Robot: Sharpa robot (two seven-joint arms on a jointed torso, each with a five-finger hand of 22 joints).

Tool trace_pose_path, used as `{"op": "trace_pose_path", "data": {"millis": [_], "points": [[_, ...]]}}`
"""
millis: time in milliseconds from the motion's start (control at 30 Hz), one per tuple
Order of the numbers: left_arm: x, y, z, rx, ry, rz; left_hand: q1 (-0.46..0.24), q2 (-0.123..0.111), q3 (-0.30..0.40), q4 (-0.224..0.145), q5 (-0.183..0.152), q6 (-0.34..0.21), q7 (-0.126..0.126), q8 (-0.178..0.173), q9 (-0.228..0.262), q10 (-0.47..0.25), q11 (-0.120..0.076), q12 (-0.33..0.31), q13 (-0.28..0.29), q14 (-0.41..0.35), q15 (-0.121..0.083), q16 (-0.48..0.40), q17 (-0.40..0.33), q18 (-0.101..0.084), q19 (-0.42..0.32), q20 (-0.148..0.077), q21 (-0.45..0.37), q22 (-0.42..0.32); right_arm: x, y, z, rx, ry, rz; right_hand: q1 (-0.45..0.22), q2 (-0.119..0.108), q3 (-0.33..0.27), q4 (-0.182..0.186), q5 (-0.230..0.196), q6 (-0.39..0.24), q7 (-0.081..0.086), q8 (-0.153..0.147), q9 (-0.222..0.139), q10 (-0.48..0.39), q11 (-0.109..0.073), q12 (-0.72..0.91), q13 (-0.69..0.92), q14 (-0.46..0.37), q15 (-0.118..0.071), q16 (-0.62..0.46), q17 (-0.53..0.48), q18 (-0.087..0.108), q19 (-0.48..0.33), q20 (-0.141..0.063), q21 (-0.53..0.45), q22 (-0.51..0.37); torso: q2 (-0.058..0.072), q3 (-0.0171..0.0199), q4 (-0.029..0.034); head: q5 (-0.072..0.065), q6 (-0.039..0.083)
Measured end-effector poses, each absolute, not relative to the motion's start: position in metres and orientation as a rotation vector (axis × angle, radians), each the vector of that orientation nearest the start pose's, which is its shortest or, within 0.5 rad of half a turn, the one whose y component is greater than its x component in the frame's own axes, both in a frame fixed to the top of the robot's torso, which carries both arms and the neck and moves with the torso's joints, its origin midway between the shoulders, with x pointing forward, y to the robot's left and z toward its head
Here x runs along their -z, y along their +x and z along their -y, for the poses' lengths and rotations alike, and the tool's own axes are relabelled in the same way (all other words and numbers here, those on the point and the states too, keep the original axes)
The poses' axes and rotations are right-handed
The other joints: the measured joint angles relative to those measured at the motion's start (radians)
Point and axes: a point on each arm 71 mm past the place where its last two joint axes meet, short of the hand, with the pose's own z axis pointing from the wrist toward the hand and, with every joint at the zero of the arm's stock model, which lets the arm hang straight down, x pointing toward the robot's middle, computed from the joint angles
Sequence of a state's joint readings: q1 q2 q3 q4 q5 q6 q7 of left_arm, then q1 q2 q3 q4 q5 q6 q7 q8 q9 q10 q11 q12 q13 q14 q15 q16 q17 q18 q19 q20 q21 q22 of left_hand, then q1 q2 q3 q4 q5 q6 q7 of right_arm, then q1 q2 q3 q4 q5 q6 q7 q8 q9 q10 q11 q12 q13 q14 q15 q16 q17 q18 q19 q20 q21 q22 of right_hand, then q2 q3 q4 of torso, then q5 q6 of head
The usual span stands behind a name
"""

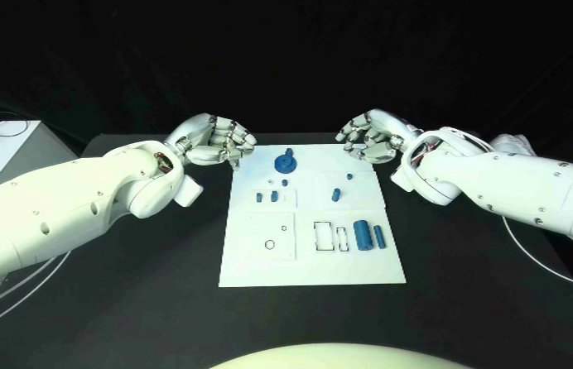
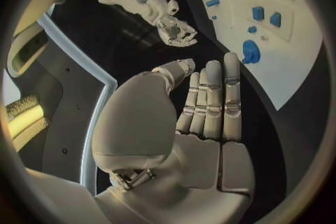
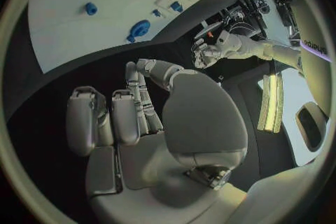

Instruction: Assemble the parts on the task board

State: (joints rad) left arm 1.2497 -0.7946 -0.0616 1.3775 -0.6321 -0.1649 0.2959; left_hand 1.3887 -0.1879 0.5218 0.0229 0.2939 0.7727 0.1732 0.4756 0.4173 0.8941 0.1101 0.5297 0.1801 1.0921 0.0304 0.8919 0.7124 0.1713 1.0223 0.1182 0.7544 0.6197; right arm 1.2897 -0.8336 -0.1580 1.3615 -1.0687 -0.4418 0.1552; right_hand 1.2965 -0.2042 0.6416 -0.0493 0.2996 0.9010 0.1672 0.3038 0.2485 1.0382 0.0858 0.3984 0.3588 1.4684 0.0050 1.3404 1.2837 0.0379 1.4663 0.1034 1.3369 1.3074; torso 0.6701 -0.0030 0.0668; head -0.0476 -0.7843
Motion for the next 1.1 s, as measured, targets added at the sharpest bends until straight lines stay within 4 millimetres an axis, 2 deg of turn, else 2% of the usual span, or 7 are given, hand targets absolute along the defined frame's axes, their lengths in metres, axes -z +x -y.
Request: {"op": "trace_pose_path", "data": {"millis": [300, 433, 533, 733, 867, 1100], "points": [[0.172, 0.526, -0.173, 1.107, 0.003, -1.631, -0.013, -0.021, 0.004, -0.009, 0.000, 0.004, -0.003, -0.040, -0.035, 0.016, -0.005, -0.035, -0.031, 0.028, -0.002, 0.034, 0.002, 0.000, 0.017, -0.002, 0.030, 0.020, 0.177, 0.515, 0.238, -0.816, 0.082, -1.541, 0.000, 0.000, 0.000, 0.000, 0.000, 0.000, 0.000, 0.000, 0.000, 0.000, 0.000, 0.000, -0.003, 0.000, 0.000, 0.000, 0.000, 0.000, 0.000, 0.000, 0.000, 0.000, 0.002, 0.0009, -0.0022, 0.005, 0.003], [0.174, 0.530, -0.157, 1.040, 0.141, -1.625, -0.028, -0.036, -0.002, -0.004, -0.001, 0.014, -0.014, -0.054, -0.045, 0.007, 0.005, -0.050, -0.043, 0.046, 0.003, 0.068, 0.012, 0.000, 0.031, 0.005, 0.042, 0.026, 0.177, 0.515, 0.236, -0.821, 0.080, -1.535, 0.000, 0.000, 0.000, 0.000, 0.000, 0.000, 0.000, 0.000, 0.000, 0.002, 0.002, -0.007, -0.007, 0.000, 0.000, 0.000, 0.001, 0.000, 0.000, 0.000, 0.000, 0.000, 0.002, 0.0008, -0.0023, 0.006, 0.005], [0.176, 0.531, -0.145, 0.993, 0.231, -1.626, -0.033, -0.041, -0.011, 0.000, -0.006, 0.017, -0.018, -0.062, -0.050, -0.003, 0.003, -0.055, -0.047, 0.046, 0.004, 0.082, 0.015, 0.000, 0.031, 0.005, 0.042, 0.027, 0.177, 0.516, 0.234, -0.824, 0.078, -1.532, 0.000, 0.000, 0.000, 0.000, 0.000, 0.000, 0.000, 0.000, 0.000, 0.002, 0.002, -0.011, -0.009, 0.000, 0.000, 0.000, 0.001, 0.000, 0.000, 0.000, 0.000, 0.001, 0.003, 0.0007, -0.0035, 0.006, 0.005], [0.184, 0.535, -0.127, 0.910, 0.356, -1.644, -0.037, -0.045, -0.016, 0.005, -0.006, 0.014, -0.030, -0.085, -0.061, -0.010, 0.003, -0.058, -0.053, 0.066, 0.004, 0.138, 0.048, 0.000, 0.041, 0.005, 0.055, 0.033, 0.177, 0.516, 0.233, -0.828, 0.077, -1.529, 0.000, 0.000, 0.000, 0.000, 0.000, 0.000, 0.000, 0.000, 0.000, 0.002, 0.002, -0.017, -0.016, 0.000, 0.000, 0.000, 0.001, 0.000, 0.000, 0.000, 0.000, 0.001, 0.003, 0.0009, -0.0041, 0.007, 0.004], [0.189, 0.538, -0.118, 0.855, 0.418, -1.660, -0.037, -0.045, -0.016, 0.005, -0.006, 0.021, -0.036, -0.091, -0.064, -0.010, 0.003, -0.058, -0.054, 0.091, 0.002, 0.189, 0.090, -0.001, 0.048, 0.005, 0.070, 0.042, 0.177, 0.516, 0.231, -0.831, 0.075, -1.528, 0.000, 0.000, 0.000, 0.000, 0.000, 0.000, 0.000, 0.000, 0.000, 0.002, 0.002, -0.020, -0.017, 0.000, 0.000, 0.000, 0.001, 0.000, 0.000, 0.000, 0.000, 0.001, 0.003, 0.0009, -0.0042, 0.007, 0.003], [0.196, 0.543, -0.108, 0.782, 0.487, -1.693, -0.033, -0.048, -0.016, 0.005, -0.010, 0.032, -0.039, -0.094, -0.066, -0.010, 0.003, -0.058, -0.056, 0.104, 0.000, 0.232, 0.123, -0.001, 0.052, 0.009, 0.083, 0.051, 0.177, 0.516, 0.229, -0.835, 0.078, -1.526, 0.000, 0.000, 0.000, 0.000, 0.000, 0.000, 0.000, 0.000, 0.000, 0.003, 0.003, -0.023, -0.020, 0.000, 0.000, 0.000, 0.001, 0.000, 0.000, 0.000, 0.000, 0.001, 0.004, 0.0020, -0.0047, 0.008, 0.000]]}}
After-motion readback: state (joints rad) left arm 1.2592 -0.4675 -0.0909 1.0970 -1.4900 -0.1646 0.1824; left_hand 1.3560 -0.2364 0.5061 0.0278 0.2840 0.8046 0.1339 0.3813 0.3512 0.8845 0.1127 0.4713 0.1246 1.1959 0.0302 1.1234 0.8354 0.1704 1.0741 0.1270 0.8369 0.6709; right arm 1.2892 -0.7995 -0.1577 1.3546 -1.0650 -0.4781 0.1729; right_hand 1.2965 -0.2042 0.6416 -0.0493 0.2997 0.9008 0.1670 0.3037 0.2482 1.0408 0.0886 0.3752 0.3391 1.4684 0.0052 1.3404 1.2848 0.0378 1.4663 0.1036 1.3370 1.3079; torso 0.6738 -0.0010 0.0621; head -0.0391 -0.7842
